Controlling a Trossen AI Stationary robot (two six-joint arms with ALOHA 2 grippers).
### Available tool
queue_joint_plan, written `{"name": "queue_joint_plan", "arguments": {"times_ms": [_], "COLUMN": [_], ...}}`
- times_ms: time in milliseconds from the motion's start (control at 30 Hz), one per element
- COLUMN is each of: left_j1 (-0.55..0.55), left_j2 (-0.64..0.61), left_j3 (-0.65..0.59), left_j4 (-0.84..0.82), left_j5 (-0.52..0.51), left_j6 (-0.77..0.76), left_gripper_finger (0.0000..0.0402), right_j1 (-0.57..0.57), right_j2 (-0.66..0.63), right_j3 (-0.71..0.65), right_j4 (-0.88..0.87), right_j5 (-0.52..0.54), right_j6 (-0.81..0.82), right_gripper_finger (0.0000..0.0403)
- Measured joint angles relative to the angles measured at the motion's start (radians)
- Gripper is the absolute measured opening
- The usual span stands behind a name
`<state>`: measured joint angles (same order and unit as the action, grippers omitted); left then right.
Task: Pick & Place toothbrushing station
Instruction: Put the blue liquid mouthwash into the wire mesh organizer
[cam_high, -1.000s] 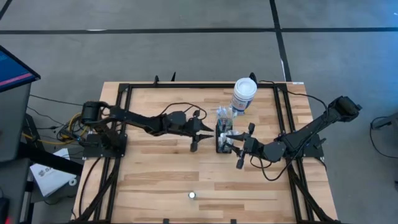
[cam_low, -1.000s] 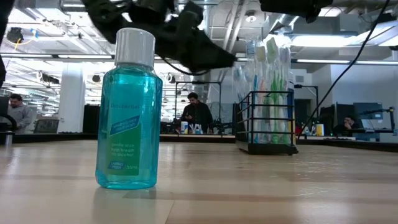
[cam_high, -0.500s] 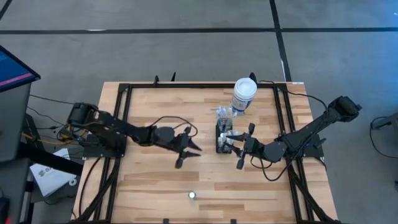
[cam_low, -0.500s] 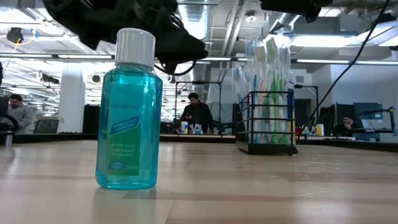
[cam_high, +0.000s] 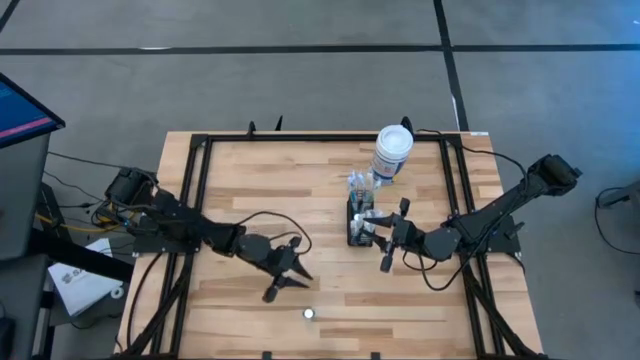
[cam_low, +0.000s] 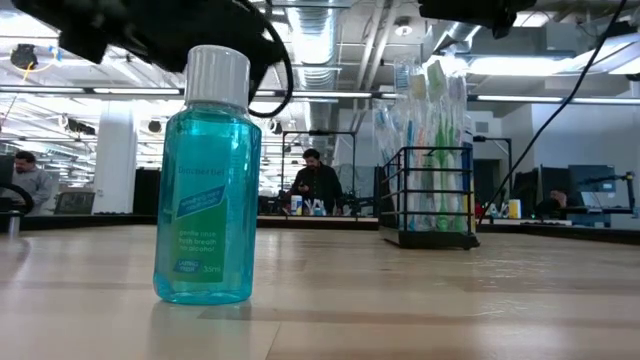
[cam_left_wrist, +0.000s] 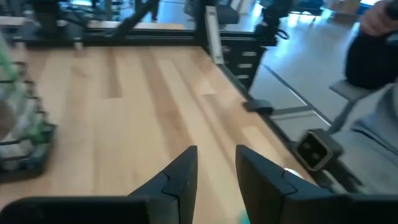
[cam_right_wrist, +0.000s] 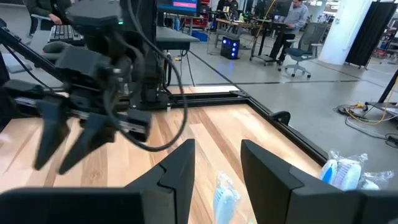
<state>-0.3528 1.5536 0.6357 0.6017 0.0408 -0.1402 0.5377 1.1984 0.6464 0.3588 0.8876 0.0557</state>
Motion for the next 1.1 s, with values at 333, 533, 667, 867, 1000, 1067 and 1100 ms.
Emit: {"name": "queue_joint_plan", "arguments": {"times_ms": [333,533,667,867,1000,1067,1100], "left_j1": [-0.114,-0.185,-0.220,-0.231,-0.234,-0.236,-0.238], "left_j2": [0.000,0.020,0.077,0.147,0.164,0.164,0.164], "left_j3": [0.000,0.002,0.002,0.003,0.003,0.003,0.003], "left_j4": [0.008,0.033,0.085,0.143,0.184,0.182,0.183], "left_j5": [-0.068,-0.158,-0.215,-0.254,-0.250,-0.247,-0.246], "left_j6": [-0.054,-0.060,-0.060,-0.060,-0.060,-0.063,-0.076], "left_gripper_finger": [0.0104,0.0104,0.0104,0.0114,0.0139,0.0153,0.0161], "right_j1": [0.006,0.006,0.006,0.006,0.013,0.013,0.013], "right_j2": [0.000,0.000,0.000,0.000,0.000,0.000,0.000], "right_j3": [0.000,0.000,0.000,0.000,0.000,0.000,0.000], "right_j4": [-0.005,-0.007,-0.008,-0.008,-0.008,-0.008,-0.008], "right_j5": [0.000,0.000,0.000,0.000,0.000,0.000,0.000], "right_j6": [0.024,0.025,0.025,0.025,0.025,0.025,0.025], "right_gripper_finger": [0.0120,0.0120,0.0120,0.0120,0.0120,0.0120,0.0120]}}
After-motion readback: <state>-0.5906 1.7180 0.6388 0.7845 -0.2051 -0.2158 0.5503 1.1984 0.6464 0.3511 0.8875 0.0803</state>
